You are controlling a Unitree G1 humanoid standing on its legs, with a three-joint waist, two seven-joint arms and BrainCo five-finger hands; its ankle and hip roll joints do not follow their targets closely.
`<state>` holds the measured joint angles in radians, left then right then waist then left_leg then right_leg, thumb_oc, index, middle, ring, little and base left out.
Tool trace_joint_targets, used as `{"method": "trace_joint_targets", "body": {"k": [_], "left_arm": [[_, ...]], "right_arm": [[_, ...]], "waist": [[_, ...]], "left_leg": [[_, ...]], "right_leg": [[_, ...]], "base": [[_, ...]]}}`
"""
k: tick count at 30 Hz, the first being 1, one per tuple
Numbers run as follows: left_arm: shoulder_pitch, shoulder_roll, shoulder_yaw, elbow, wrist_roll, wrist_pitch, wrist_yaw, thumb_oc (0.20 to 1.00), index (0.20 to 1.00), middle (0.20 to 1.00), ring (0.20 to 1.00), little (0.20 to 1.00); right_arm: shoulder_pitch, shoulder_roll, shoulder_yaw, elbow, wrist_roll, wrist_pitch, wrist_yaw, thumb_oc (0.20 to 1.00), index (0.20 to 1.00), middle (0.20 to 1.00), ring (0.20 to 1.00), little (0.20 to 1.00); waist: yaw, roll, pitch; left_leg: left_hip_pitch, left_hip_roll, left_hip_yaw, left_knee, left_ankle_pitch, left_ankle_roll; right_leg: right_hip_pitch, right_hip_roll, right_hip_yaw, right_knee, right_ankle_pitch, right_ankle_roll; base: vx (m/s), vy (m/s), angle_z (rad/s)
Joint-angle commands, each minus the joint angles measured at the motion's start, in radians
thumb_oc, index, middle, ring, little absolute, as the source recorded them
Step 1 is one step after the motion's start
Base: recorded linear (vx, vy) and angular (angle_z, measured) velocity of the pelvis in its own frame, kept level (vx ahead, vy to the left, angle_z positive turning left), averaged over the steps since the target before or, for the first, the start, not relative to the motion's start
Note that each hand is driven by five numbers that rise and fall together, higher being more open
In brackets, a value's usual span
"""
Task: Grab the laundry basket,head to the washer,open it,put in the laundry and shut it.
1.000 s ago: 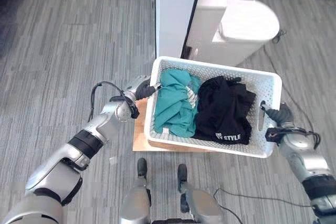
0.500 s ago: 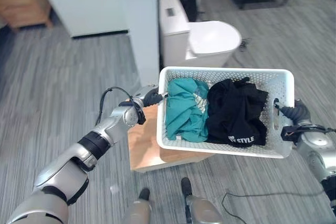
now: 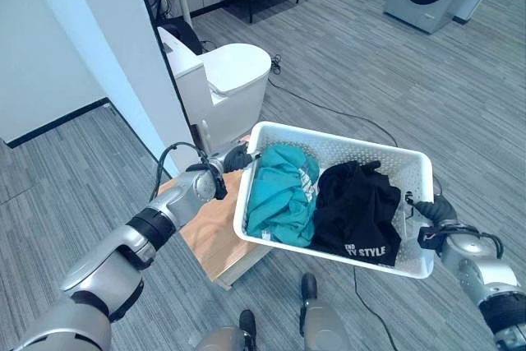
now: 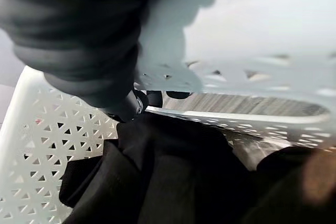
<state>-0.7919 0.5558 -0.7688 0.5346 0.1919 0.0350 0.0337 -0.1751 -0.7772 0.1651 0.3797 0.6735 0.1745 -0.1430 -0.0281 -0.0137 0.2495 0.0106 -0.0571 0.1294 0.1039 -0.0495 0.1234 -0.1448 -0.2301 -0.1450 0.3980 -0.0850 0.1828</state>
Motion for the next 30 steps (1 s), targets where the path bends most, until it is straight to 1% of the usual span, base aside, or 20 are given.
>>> {"method": "trace_joint_targets", "body": {"k": [1, 4, 5, 6, 7, 9, 10, 11, 12, 13, 14, 17, 20, 21, 22, 23, 25, 27, 29, 30], "left_arm": [[-0.023, 0.017, 0.089, 0.021, -0.06, -0.002, 0.025, 0.2, 0.2, 0.2, 0.2, 0.2], [-0.02, 0.03, 0.105, 0.022, -0.061, 0.001, 0.023, 0.2, 0.2, 0.2, 0.2, 0.2], [-0.017, 0.035, 0.118, 0.018, -0.06, 0.0, 0.024, 0.2, 0.2, 0.2, 0.2, 0.2], [-0.013, 0.037, 0.127, 0.013, -0.057, 0.001, 0.028, 0.2, 0.2, 0.2, 0.2, 0.2], [-0.003, 0.033, 0.133, 0.016, -0.055, -0.001, 0.029, 0.2, 0.2, 0.2, 0.2, 0.2], [-0.007, 0.028, 0.129, 0.022, -0.056, -0.001, 0.03, 0.2, 0.2, 0.2, 0.2, 0.2], [-0.016, 0.021, 0.123, 0.029, -0.054, 0.001, 0.03, 0.2, 0.2, 0.2, 0.2, 0.2], [-0.02, 0.015, 0.121, 0.034, -0.053, 0.001, 0.029, 0.2, 0.2, 0.2, 0.2, 0.2], [-0.02, 0.014, 0.12, 0.035, -0.053, 0.001, 0.029, 0.2, 0.2, 0.2, 0.2, 0.2], [-0.031, 0.0, 0.113, 0.047, -0.052, 0.001, 0.031, 0.2, 0.2, 0.2, 0.2, 0.2], [-0.031, -0.001, 0.113, 0.048, -0.052, 0.001, 0.031, 0.2, 0.2, 0.2, 0.2, 0.2], [-0.042, -0.023, 0.107, 0.071, -0.055, -0.001, 0.035, 0.2, 0.2, 0.2, 0.2, 0.2], [-0.046, -0.036, 0.105, 0.08, -0.06, -0.001, 0.034, 0.2, 0.2, 0.2, 0.2, 0.2], [-0.046, -0.044, 0.108, 0.079, -0.065, -0.001, 0.032, 0.2, 0.2, 0.2, 0.2, 0.2], [-0.042, -0.056, 0.109, 0.078, -0.066, -0.001, 0.03, 0.2, 0.2, 0.2, 0.2, 0.2], [-0.046, -0.072, 0.105, 0.077, -0.066, -0.001, 0.03, 0.2, 0.2, 0.2, 0.2, 0.2], [-0.046, -0.079, 0.105, 0.087, -0.061, 0.001, 0.034, 0.2, 0.2, 0.2, 0.2, 0.2], [-0.042, -0.06, 0.11, 0.094, -0.062, 0.0, 0.035, 0.2, 0.2, 0.2, 0.2, 0.2], [-0.036, -0.035, 0.125, 0.1, -0.064, 0.003, 0.038, 0.2, 0.2, 0.2, 0.2, 0.2], [-0.034, -0.034, 0.128, 0.108, -0.062, 0.003, 0.039, 0.2, 0.2, 0.2, 0.2, 0.2]], "right_arm": [[-0.184, 0.009, -0.001, -0.058, 0.078, -0.105, 0.163, 0.2, 0.2, 0.2, 0.2, 0.2], [-0.172, 0.031, 0.003, -0.061, 0.081, -0.102, 0.161, 0.2, 0.2, 0.2, 0.2, 0.2], [-0.163, 0.035, -0.009, -0.059, 0.077, -0.098, 0.155, 0.2, 0.2, 0.2, 0.2, 0.2], [-0.152, 0.039, -0.015, -0.063, 0.08, -0.1, 0.154, 0.2, 0.2, 0.2, 0.2, 0.2], [-0.138, 0.046, -0.024, -0.065, 0.087, -0.107, 0.149, 0.2, 0.2, 0.2, 0.2, 0.2], [-0.132, 0.041, -0.03, -0.067, 0.092, -0.111, 0.145, 0.2, 0.2, 0.2, 0.2, 0.2], [-0.111, 0.025, -0.05, -0.079, 0.106, -0.12, 0.143, 0.2, 0.2, 0.2, 0.2, 0.2], [-0.102, 0.016, -0.06, -0.084, 0.11, -0.124, 0.143, 0.2, 0.2, 0.2, 0.2, 0.2], [-0.101, 0.015, -0.061, -0.085, 0.11, -0.123, 0.143, 0.2, 0.2, 0.2, 0.2, 0.2], [-0.096, 0.0, -0.069, -0.087, 0.123, -0.137, 0.139, 0.2, 0.2, 0.2, 0.2, 0.2], [-0.095, -0.001, -0.069, -0.087, 0.123, -0.137, 0.139, 0.2, 0.2, 0.2, 0.2, 0.2], [-0.079, -0.021, -0.078, -0.098, 0.141, -0.149, 0.139, 0.2, 0.2, 0.2, 0.2, 0.2], [-0.071, -0.029, -0.069, -0.123, 0.161, -0.152, 0.146, 0.2, 0.2, 0.2, 0.2, 0.2], [-0.061, -0.04, -0.067, -0.144, 0.173, -0.153, 0.152, 0.2, 0.2, 0.2, 0.2, 0.2], [-0.048, -0.045, -0.07, -0.155, 0.176, -0.151, 0.155, 0.2, 0.2, 0.2, 0.2, 0.2], [-0.039, -0.047, -0.078, -0.165, 0.176, -0.148, 0.156, 0.2, 0.2, 0.2, 0.2, 0.2], [-0.043, -0.041, -0.065, -0.166, 0.174, -0.149, 0.155, 0.2, 0.2, 0.2, 0.2, 0.2], [-0.084, -0.007, -0.013, -0.154, 0.181, -0.151, 0.159, 0.2, 0.2, 0.2, 0.2, 0.2], [-0.107, 0.033, 0.025, -0.151, 0.187, -0.151, 0.162, 0.2, 0.2, 0.2, 0.2, 0.2], [-0.104, 0.046, 0.028, -0.148, 0.187, -0.155, 0.161, 0.2, 0.2, 0.2, 0.2, 0.2]], "waist": [[0.085, 0.003, -0.121], [0.12, -0.015, -0.144], [0.128, -0.023, -0.149], [0.139, -0.031, -0.156], [0.145, -0.04, -0.16], [0.142, -0.042, -0.157], [0.133, -0.043, -0.147], [0.128, -0.04, -0.143], [0.127, -0.039, -0.143], [0.119, -0.035, -0.132], [0.118, -0.034, -0.131], [0.097, -0.024, -0.116], [0.089, -0.027, -0.096], [0.092, -0.034, -0.075], [0.09, -0.035, -0.066], [0.088, -0.036, -0.054], [0.098, -0.036, -0.05], [0.139, -0.027, -0.049], [0.166, -0.029, -0.054], [0.167, -0.035, -0.053]], "left_leg": [[0.021, 0.033, -0.088, -0.084, -0.038, -0.061], [-0.004, 0.033, -0.062, -0.097, -0.013, -0.071], [-0.011, 0.036, -0.051, -0.104, -0.005, -0.077], [-0.016, 0.044, -0.036, -0.113, 0.006, -0.086], [-0.028, 0.065, -0.029, -0.115, 0.031, -0.107], [-0.036, 0.079, -0.033, -0.117, 0.046, -0.119], [-0.048, 0.109, -0.038, -0.123, 0.082, -0.144], [-0.053, 0.124, -0.041, -0.129, 0.099, -0.156], [-0.052, 0.125, -0.043, -0.13, 0.1, -0.157], [-0.061, 0.155, -0.049, -0.139, 0.133, -0.177], [-0.059, 0.156, -0.051, -0.142, 0.135, -0.178], [-0.063, 0.21, -0.063, -0.177, 0.185, -0.207], [-0.073, 0.243, -0.081, -0.139, 0.183, -0.214], [-0.103, 0.228, -0.12, -0.056, 0.157, -0.201], [-0.118, 0.204, -0.132, -0.028, 0.148, -0.194], [-0.156, 0.164, -0.138, 0.015, 0.136, -0.191], [-0.192, 0.097, -0.157, 0.009, 0.119, -0.174], [-0.27, 0.001, -0.172, -0.044, 0.138, -0.159], [-0.302, -0.026, -0.157, -0.097, 0.159, -0.152], [-0.316, -0.029, -0.124, -0.086, 0.158, -0.148]], "right_leg": [[0.107, 0.044, -0.035, -0.094, 0.038, -0.028], [0.172, 0.039, -0.054, -0.14, 0.023, -0.027], [0.191, 0.033, -0.052, -0.173, 0.034, -0.021], [0.209, 0.037, -0.05, -0.217, 0.031, -0.021], [0.238, 0.053, -0.06, -0.281, 0.01, -0.029], [0.25, 0.067, -0.066, -0.306, 0.001, -0.036], [0.26, 0.096, -0.075, -0.332, -0.019, -0.052], [0.264, 0.109, -0.087, -0.345, -0.022, -0.06], [0.266, 0.111, -0.089, -0.347, -0.021, -0.061], [0.276, 0.136, -0.103, -0.372, -0.024, -0.073], [0.279, 0.138, -0.106, -0.374, -0.022, -0.074], [0.296, 0.192, -0.101, -0.422, -0.024, -0.099], [0.302, 0.224, -0.071, -0.428, -0.024, -0.123], [0.304, 0.223, -0.061, -0.421, -0.023, -0.132], [0.308, 0.223, -0.062, -0.418, -0.022, -0.141], [0.316, 0.219, -0.077, -0.416, -0.023, -0.141], [0.311, 0.225, -0.075, -0.408, -0.025, -0.142], [0.303, 0.259, -0.038, -0.386, -0.041, -0.142], [0.323, 0.287, -0.002, -0.374, -0.068, -0.146], [0.335, 0.293, 0.009, -0.37, -0.077, -0.15]], "base": [[-0.26, -0.129, -1.26], [-0.12, -0.128, -0.81], [-0.15, -0.234, -0.5], [-0.18, -0.357, -0.48], [-0.13, -0.292, -0.45], [-0.15, -0.326, -0.29], [-0.21, -0.418, -0.01], [-0.16, -0.313, 0.19], [-0.17, -0.293, 0.27], [-0.12, -0.21, 0.21], [-0.17, -0.298, 0.15], [-0.16, -0.285, 0.07], [-0.11, -0.256, -0.09], [-0.07, -0.183, -0.27], [-0.05, -0.156, -0.35], [0.01, -0.081, -0.16], [0.06, -0.066, 0.15], [0.21, -0.08, -0.15], [0.37, -0.077, -0.88], [0.39, -0.056, -1.06]]}}
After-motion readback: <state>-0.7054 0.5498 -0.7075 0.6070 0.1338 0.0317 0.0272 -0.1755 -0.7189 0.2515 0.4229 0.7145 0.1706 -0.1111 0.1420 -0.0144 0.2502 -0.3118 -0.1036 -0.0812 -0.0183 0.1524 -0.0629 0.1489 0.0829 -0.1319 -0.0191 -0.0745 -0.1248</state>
